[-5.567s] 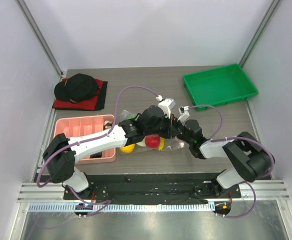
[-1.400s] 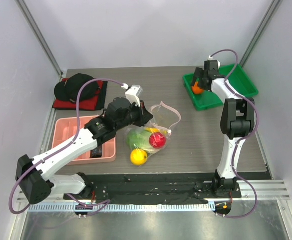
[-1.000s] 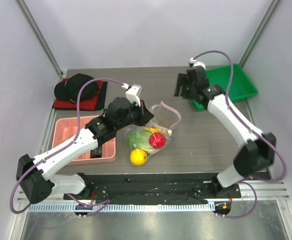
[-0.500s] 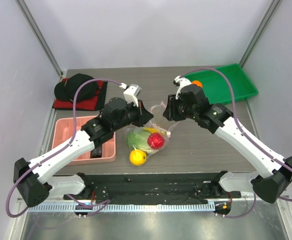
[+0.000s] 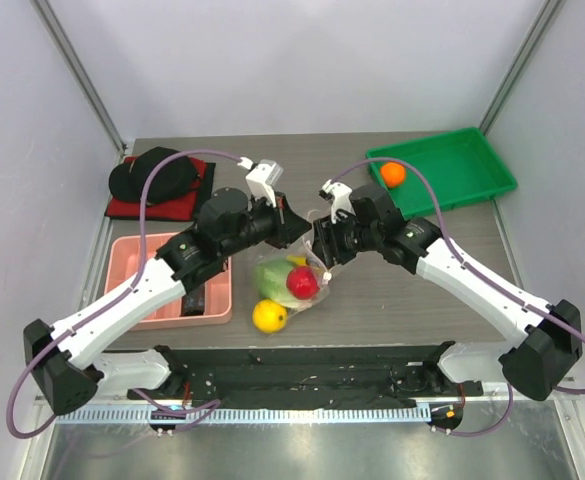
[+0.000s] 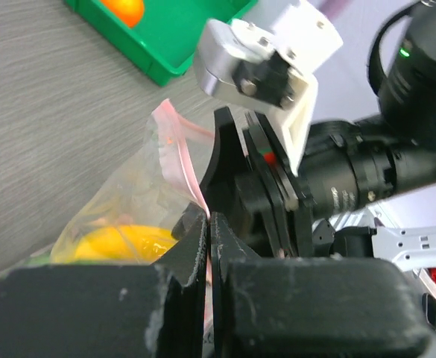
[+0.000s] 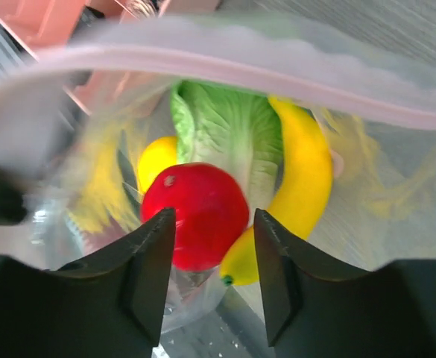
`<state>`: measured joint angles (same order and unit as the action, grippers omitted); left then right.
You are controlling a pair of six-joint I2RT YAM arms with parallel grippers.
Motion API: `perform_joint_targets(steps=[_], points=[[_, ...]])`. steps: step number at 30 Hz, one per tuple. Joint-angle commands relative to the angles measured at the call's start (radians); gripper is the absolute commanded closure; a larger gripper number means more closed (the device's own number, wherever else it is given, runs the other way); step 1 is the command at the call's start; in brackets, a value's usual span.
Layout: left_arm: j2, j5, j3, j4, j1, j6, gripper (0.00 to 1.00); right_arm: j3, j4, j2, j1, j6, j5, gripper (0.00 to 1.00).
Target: Open the zip-top bag and remove the fake food
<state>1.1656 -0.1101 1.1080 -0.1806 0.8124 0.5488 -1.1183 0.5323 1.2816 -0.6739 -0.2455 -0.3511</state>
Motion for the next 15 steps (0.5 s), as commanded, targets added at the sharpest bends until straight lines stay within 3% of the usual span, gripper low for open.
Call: perform_joint_targets(steps=[1,3,7,15], points=[[0.048,-0.025,0.084,0.036,0.004,-0.009,1.0,-0.002,-0.051,-0.048,-0.006,-0.021,-0.011,0.46],[0.062,-0.011,0.079,0.043,0.004,-0.007,1.0,0.02,-0.023,-0.05,-0.007,-0.118,0.094,0.39],[0.071,-0.008,0.049,0.064,0.004,-0.006,1.0,0.086,0.021,-0.083,-0.006,-0.283,0.211,0.34],[0.112,-0.079,0.007,0.159,0.011,0.06,1.0,0.169,0.055,-0.11,-0.007,-0.455,0.244,0.28]])
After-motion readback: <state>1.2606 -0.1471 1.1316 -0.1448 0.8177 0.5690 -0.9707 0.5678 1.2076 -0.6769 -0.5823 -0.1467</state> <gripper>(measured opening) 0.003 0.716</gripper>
